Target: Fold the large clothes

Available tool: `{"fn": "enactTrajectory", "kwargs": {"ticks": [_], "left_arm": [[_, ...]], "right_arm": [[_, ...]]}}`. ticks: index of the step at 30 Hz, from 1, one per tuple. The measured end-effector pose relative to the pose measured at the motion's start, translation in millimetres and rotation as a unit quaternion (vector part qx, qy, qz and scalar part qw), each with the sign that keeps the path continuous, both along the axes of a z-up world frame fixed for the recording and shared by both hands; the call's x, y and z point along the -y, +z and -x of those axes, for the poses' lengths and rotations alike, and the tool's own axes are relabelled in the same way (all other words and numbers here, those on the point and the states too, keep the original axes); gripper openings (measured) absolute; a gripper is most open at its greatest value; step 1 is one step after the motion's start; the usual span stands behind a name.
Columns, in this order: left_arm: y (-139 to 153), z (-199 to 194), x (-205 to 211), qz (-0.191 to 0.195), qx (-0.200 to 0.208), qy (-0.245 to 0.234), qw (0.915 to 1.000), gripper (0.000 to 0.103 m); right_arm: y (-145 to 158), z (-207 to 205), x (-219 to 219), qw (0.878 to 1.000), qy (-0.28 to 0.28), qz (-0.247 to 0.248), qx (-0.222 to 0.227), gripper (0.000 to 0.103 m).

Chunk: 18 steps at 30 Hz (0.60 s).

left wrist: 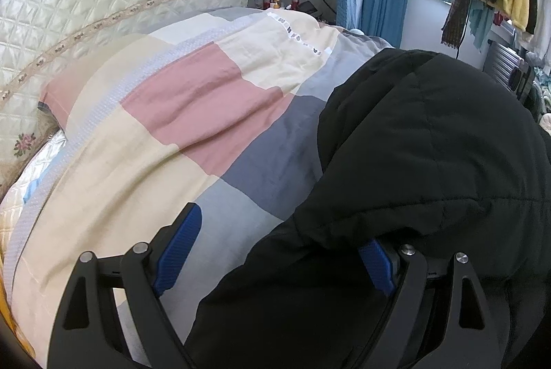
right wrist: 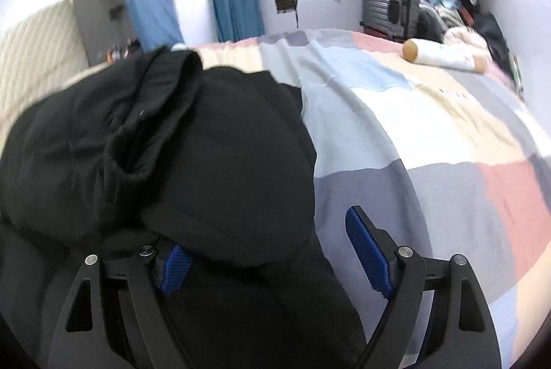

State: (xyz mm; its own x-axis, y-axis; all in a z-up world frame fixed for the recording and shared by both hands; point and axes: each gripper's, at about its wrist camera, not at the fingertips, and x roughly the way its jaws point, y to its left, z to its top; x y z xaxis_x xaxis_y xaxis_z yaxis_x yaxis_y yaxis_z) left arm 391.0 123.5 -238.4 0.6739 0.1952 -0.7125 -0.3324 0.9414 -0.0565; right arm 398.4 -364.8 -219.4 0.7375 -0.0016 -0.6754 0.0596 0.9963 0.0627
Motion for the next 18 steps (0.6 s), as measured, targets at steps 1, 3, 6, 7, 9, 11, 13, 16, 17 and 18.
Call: {"fn": "enactTrajectory", "kwargs": {"ticks": [1,3,6,7,9,11,13,16,17,18], "left_arm": [[-0.1,-0.1,-0.3,0.001,0.0,0.0,1.0,0.087],[-0.2,-0.2,-0.1,0.002,0.001,0.0,1.0,0.087],[0.0,0.0,-1.1,0.005,0.002,0.0,1.0,0.087],[-1.1,-0.3,-1.9,0.01,-0.001,0.001,0.9999,0.087],[-2.2,-0.1,-2.6,0.015,-0.003,0.001,0.9999,0.087],[-2.7,-0.2,-1.9,0.016,-0.002,0.001,0.9999,0.087],[-3.5,-0.7,-1.1,0.014,-0.002,0.0,0.9999,0.087],[-4.7,-1.4,-0.3,0.012,-0.004,-0.002,0.9999,0.087],[-4.8,-1.3,0.1,0.011,-0.004,-0.002,0.9999,0.087],[-4.3,-1.0,0.6,0.011,-0.003,-0.002,0.9999,0.087]], "right_arm": [[1.0,0.7,1.2,1.0,-0.001,-0.003,0.002,0.082],[2.2,3.5,1.3,1.0,-0.003,0.003,0.011,0.082],[7.7,3.3,6.0,1.0,-0.006,0.003,0.022,0.082],[8.8,3.1,7.7,1.0,-0.006,0.0,0.023,0.082],[9.2,1.1,13.1,1.0,-0.01,-0.012,0.02,0.082],[6.6,-0.2,20.8,0.999,-0.018,-0.025,0.017,0.082],[2.3,-2.2,25.1,0.999,-0.022,-0.024,0.013,0.082],[-4.4,-5.0,29.9,0.999,-0.026,-0.017,0.009,0.083],[-8.3,-7.7,31.8,0.999,-0.03,-0.015,0.001,0.084],[-10.6,-8.3,32.2,0.999,-0.032,-0.017,-0.002,0.084]]}}
